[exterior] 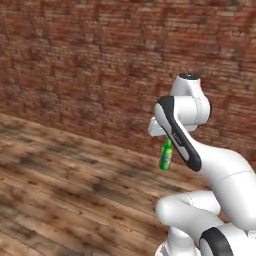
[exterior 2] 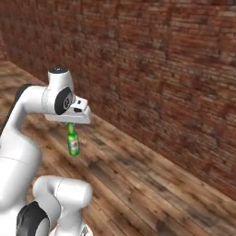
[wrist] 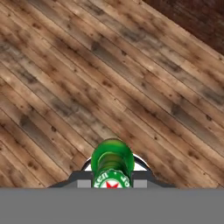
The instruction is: Move the drinks to the dining counter.
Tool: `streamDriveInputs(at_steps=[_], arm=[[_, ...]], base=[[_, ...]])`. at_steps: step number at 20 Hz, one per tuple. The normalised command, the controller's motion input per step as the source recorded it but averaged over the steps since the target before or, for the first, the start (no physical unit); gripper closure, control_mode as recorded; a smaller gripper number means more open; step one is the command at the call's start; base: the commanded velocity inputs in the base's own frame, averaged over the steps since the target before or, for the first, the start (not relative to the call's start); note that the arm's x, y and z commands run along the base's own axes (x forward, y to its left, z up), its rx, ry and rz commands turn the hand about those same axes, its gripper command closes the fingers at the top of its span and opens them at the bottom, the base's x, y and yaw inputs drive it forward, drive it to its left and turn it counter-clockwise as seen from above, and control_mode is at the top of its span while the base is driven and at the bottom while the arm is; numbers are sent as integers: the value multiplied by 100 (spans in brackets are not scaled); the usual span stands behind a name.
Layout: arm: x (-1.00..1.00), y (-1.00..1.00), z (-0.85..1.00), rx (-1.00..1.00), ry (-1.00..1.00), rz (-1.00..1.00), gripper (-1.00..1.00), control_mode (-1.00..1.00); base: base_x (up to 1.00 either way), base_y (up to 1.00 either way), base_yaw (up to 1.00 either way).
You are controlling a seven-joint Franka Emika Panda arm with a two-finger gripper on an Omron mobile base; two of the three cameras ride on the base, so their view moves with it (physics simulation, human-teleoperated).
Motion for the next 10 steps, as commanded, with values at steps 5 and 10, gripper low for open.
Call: streamDriveInputs(at_steps=[5,10], arm=[[0,0,0,0,0,0,100,100],[0,0,0,0,0,0,100,100]], base=[[100,-2,71],[100,0,70]])
